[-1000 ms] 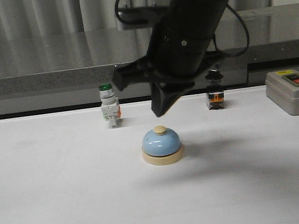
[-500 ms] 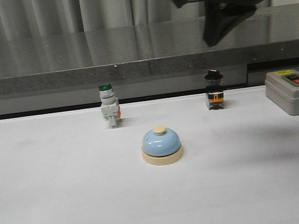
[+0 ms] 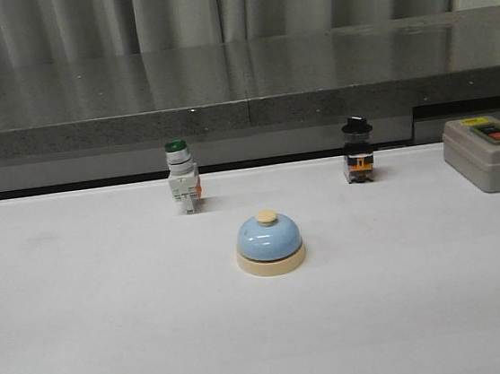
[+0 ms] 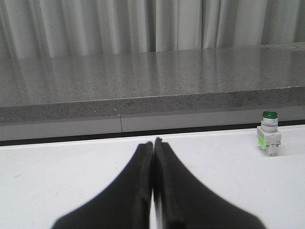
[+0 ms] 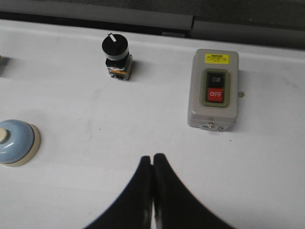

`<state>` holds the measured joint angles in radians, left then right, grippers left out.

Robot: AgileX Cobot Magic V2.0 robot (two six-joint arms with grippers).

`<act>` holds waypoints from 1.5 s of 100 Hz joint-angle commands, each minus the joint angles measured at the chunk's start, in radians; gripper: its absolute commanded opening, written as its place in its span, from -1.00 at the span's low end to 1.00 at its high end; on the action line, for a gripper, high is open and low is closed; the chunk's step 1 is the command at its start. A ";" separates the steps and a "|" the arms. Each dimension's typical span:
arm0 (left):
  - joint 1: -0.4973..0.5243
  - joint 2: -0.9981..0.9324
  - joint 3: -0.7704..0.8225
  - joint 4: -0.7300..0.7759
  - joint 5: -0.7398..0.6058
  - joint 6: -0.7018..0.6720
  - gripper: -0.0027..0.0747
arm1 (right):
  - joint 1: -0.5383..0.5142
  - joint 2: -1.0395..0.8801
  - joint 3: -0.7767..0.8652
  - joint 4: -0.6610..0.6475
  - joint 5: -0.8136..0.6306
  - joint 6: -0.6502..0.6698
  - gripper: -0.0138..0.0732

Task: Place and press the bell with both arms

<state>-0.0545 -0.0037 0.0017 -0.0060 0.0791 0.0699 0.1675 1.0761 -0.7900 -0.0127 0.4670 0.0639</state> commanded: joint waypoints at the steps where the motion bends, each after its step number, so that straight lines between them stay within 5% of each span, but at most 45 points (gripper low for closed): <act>1: 0.001 -0.029 0.041 -0.007 -0.091 -0.009 -0.98 | -0.009 -0.113 0.045 -0.009 -0.094 -0.005 -0.82; 59: 0.001 -0.029 0.041 -0.007 -0.091 -0.009 -0.98 | -0.009 -0.779 0.332 -0.009 -0.123 -0.005 -0.82; 150: 0.001 -0.029 0.041 -0.007 -0.091 -0.009 -0.98 | -0.009 -0.856 0.434 -0.020 -0.165 -0.005 -0.82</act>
<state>-0.0545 -0.0037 0.0017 -0.0060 0.0791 0.0699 0.1652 0.2393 -0.3650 -0.0203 0.4020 0.0639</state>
